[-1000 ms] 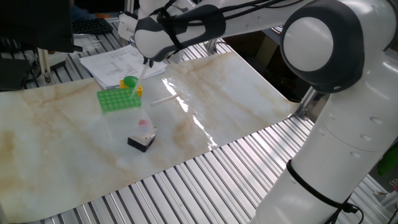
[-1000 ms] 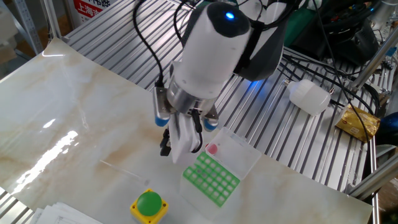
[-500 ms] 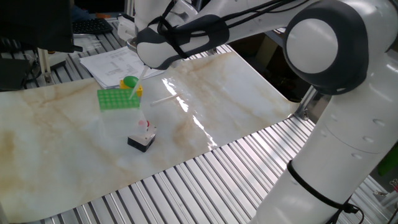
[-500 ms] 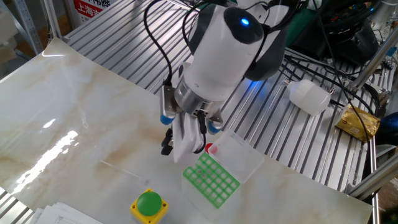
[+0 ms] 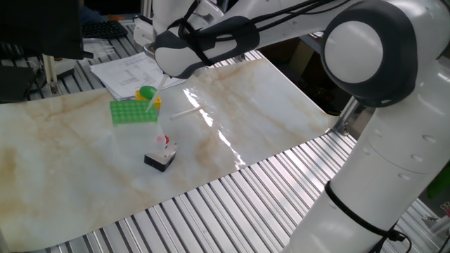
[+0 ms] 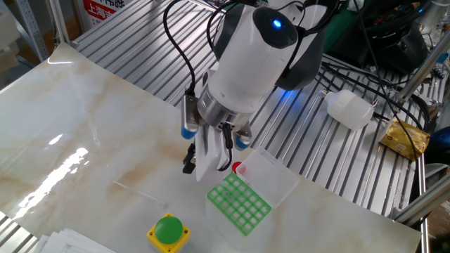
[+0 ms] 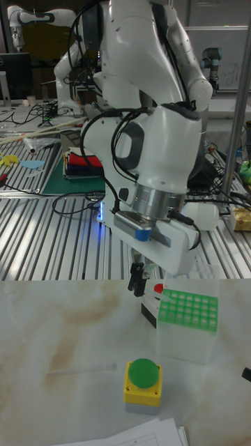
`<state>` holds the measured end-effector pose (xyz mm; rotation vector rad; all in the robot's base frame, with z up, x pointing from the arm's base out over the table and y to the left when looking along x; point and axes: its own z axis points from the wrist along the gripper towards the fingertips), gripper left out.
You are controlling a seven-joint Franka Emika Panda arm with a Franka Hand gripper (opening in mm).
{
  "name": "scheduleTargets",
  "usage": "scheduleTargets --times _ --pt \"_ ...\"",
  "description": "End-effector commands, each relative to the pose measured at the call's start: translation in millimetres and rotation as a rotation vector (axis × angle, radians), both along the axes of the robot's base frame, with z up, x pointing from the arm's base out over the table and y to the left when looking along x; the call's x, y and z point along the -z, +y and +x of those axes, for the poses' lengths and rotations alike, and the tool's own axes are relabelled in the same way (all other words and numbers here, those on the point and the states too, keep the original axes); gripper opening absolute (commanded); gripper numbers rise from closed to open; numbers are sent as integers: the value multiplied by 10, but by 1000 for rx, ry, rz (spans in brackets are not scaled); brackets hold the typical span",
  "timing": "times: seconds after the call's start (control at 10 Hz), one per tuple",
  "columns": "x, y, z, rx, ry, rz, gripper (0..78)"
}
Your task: Insert a large pipette tip into the holder for large pipette tips
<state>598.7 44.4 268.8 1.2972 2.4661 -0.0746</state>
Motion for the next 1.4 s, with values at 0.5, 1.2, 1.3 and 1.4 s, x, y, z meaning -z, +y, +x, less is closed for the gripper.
scheduleTargets --times 0.5,1.2,1.3,1.4 --pt "-18 18 -89 29 -4 -17 11" --pt "0 47 -136 93 -31 -101 11" --pt "4 53 -146 99 -27 -98 11" --pt "10 63 -160 105 -27 -98 11"
